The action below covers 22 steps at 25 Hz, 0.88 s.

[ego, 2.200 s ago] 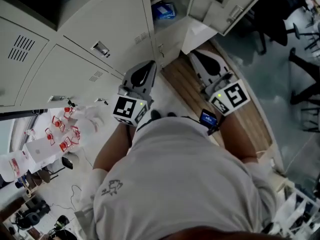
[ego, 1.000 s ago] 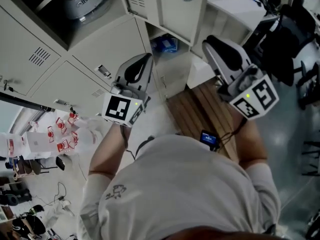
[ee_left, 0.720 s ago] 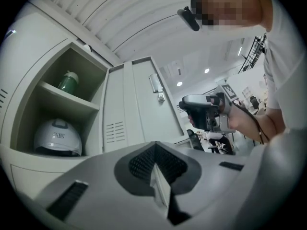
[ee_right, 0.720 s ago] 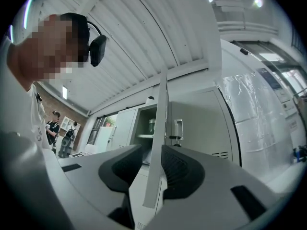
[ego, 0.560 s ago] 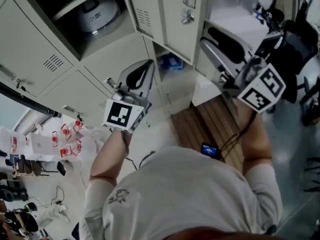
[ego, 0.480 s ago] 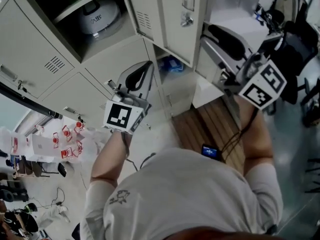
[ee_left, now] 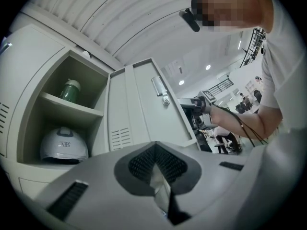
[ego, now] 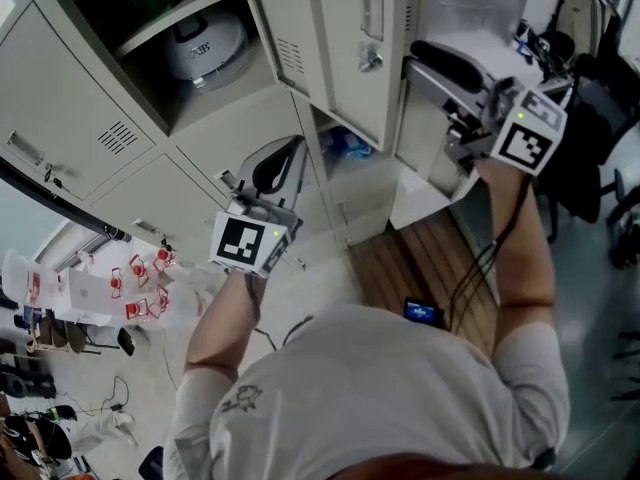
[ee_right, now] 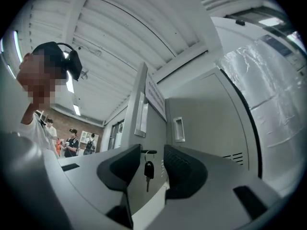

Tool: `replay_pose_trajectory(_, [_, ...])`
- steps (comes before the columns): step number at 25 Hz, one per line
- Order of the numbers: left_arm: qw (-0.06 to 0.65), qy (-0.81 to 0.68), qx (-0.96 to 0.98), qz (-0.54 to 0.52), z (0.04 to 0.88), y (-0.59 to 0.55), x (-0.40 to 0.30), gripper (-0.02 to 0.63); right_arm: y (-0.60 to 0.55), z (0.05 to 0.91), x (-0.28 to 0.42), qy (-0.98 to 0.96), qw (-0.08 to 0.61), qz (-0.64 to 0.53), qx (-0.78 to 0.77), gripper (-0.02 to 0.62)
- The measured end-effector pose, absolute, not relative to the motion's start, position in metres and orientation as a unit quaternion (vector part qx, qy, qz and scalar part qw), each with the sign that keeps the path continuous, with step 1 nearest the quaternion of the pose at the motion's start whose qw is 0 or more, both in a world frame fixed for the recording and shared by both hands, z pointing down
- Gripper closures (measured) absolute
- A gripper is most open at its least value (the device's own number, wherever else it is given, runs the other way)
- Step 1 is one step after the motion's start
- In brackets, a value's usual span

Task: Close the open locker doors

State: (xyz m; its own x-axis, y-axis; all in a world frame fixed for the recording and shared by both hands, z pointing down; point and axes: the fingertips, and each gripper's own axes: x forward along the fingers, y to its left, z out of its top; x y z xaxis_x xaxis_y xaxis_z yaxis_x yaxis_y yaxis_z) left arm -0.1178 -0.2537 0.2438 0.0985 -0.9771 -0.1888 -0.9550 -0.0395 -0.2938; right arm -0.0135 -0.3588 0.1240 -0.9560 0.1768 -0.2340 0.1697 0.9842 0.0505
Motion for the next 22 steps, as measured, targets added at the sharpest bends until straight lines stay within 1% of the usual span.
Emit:
replay_pose_trajectory(16, [0.161, 0.688, -0.705, -0.054, 0.248, -0.245, -0.127, 0.611, -0.341, 0.127, -0.045, 0.966, 0.091, 0.007, 0.241, 0.46])
replay_pose_trajectory(18, [0.157, 0.692, -0.702, -0.053, 0.25, -0.242, -0.13, 0.611, -0.335, 0.129, -0.046, 0.964, 0.088, 0.01, 0.249, 0.486])
replay_pose_trajectory(22, [0.162, 0.698, -0.695, -0.048, 0.247, -0.234, -0.136, 0.611, -0.316, 0.128, -0.05, 0.961, 0.091, 0.026, 0.258, 0.491])
